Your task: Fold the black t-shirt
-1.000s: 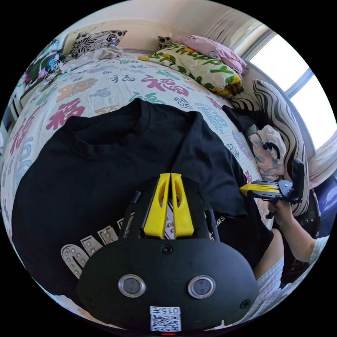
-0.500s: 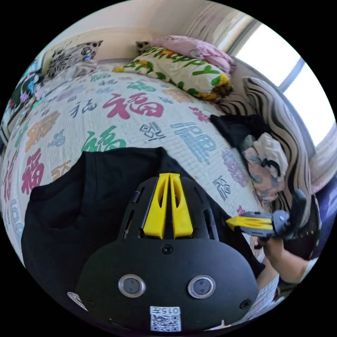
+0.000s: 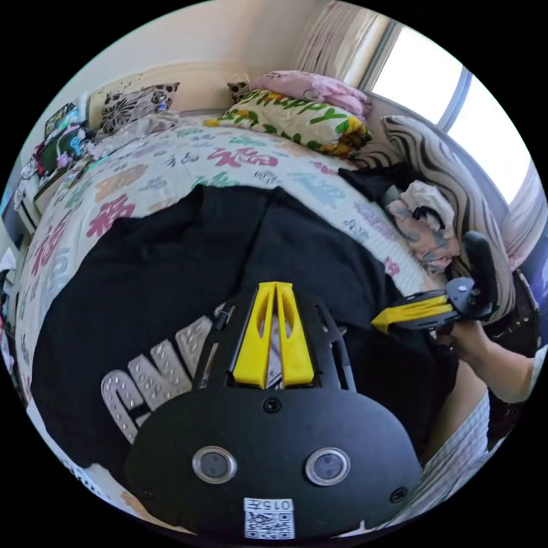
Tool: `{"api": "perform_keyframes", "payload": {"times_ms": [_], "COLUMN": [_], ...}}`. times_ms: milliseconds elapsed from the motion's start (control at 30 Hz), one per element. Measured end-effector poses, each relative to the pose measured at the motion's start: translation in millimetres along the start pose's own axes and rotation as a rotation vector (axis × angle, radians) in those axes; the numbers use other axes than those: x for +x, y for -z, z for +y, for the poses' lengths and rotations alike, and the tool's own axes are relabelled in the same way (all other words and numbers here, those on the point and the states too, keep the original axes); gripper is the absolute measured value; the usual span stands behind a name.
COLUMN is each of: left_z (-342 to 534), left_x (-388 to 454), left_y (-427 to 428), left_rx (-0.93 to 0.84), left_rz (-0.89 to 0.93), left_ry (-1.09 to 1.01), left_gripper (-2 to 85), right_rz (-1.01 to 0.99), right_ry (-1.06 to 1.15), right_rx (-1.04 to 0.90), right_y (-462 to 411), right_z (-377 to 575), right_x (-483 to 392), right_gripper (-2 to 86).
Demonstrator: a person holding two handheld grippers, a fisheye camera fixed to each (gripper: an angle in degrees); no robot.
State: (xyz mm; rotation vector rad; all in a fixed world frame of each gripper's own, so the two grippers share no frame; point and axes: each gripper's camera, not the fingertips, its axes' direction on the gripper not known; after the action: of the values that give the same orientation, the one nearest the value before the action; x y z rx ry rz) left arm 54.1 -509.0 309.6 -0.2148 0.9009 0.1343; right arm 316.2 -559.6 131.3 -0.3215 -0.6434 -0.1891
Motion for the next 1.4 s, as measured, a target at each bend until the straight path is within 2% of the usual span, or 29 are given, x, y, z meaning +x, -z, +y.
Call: {"api": "perform_keyframes", "payload": {"times_ms": [67,200,433,500,667,800,967,1033,1100,1233,1400], "left_z": [22,104,283,314,346,359,386,385,388,412,429], "left_x": [-10,-40,-160,-184,-224,-246,-254,-251,-265,-280,-282], "left_y": [15,77,169,179,177,169,181,183,177,178,187], "left_rx": [0.033,0.251,0.462,0.485,0.497,0.495,0.552,0.536,0.472,0.521,0.572], "left_rz": [0.037,0.074,-0.215,-0.25,-0.272,-0.236,-0.261,-0.338,-0.299,-0.201,-0.211], "left_ry": [0.09,0.306,0.833,0.898,0.961,0.979,1.014,0.941,0.969,1.001,0.982], "left_gripper": [-0.8,-0.5,1.3,1.5,3.0,5.7,7.4,7.7,7.9,3.1,-0.4], "right_rz": [-0.018,-0.04,-0.091,-0.126,-0.194,-0.181,0.05,0.102,0.118,0.143,0.024], "right_ry": [-0.044,0.021,0.27,0.326,0.448,0.478,0.559,0.567,0.563,0.535,0.445], "right_rx": [0.007,0.004,-0.016,-0.019,-0.123,-0.181,-0.279,-0.315,-0.335,-0.402,-0.396], "right_y": [7,12,-16,-30,-98,-150,-221,-243,-261,-298,-304], "right_z": [-9,-32,-126,-157,-258,-318,-391,-412,-430,-458,-483], "right_x": [-20,-70,-224,-269,-405,-482,-576,-599,-619,-650,-657], "right_gripper": [-0.6,-0.5,0.1,0.9,5.2,6.3,8.4,8.9,9.1,8.5,0.4]}}
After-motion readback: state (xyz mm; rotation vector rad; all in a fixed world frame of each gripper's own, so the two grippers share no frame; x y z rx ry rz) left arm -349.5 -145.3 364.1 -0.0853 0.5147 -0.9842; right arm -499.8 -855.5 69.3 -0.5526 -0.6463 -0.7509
